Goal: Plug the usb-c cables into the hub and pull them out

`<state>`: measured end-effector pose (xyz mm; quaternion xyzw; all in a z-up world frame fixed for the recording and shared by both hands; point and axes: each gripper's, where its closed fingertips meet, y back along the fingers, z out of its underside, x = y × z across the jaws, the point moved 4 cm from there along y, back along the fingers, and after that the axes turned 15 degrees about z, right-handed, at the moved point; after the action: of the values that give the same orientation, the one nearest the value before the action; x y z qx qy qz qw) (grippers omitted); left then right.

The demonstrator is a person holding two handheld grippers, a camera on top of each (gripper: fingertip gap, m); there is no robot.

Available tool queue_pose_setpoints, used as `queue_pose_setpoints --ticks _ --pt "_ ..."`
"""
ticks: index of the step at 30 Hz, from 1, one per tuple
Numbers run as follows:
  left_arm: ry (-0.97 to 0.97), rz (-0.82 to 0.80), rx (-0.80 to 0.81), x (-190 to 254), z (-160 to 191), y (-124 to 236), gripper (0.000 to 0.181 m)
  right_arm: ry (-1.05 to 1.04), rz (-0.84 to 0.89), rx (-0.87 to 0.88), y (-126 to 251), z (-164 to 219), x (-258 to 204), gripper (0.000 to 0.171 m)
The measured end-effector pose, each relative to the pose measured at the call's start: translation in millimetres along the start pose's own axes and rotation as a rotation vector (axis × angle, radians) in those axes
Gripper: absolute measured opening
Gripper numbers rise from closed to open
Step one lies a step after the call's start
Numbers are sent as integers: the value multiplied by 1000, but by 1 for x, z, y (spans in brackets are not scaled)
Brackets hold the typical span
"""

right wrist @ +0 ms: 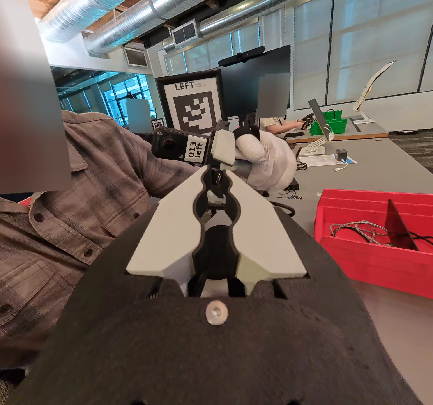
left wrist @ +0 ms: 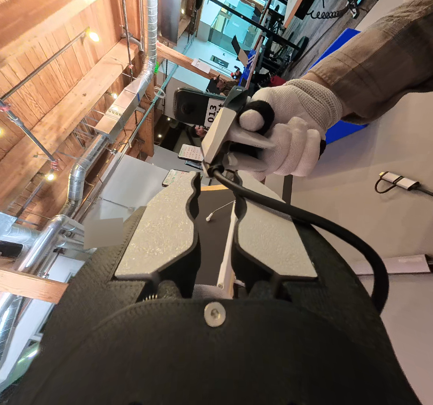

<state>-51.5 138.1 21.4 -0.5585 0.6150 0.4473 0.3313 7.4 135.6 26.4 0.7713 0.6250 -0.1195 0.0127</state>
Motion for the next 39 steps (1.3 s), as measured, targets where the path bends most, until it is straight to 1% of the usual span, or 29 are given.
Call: queue_pose_setpoints --ticks 4,5,6,9,13,16,21,24,29,35,39 --pt "25 -20 -9 0 2 0 27 -18 9 6 0 4 7 6" --pt "36 -20 3 1 2 0 25 -19 10 4 -1 4 7 6" --pt "59 -12 13 2 2 -1 17 -17 14 8 -1 4 8 6" --pt "112 -34 41 0 1 -1 12 5 27 15 0 3 8 6" --pt "164 -33 79 -2 2 0 13 46 61 23 0 1 8 7" --pt "273 -6 143 -4 2 1 13 115 100 31 -1 -2 6 7" --pt "544 78 296 -9 -1 1 20 199 162 31 0 -8 2 7" --pt "596 63 332 -11 -1 0 13 224 184 31 1 -10 3 6" --pt "583 15 319 -11 1 -1 13 219 204 23 2 -10 5 6" --pt "571 9 314 -9 3 0 13 233 215 12 2 -9 5 6" --pt "479 -6 250 -7 7 0 13 224 243 9 3 -9 9 9"
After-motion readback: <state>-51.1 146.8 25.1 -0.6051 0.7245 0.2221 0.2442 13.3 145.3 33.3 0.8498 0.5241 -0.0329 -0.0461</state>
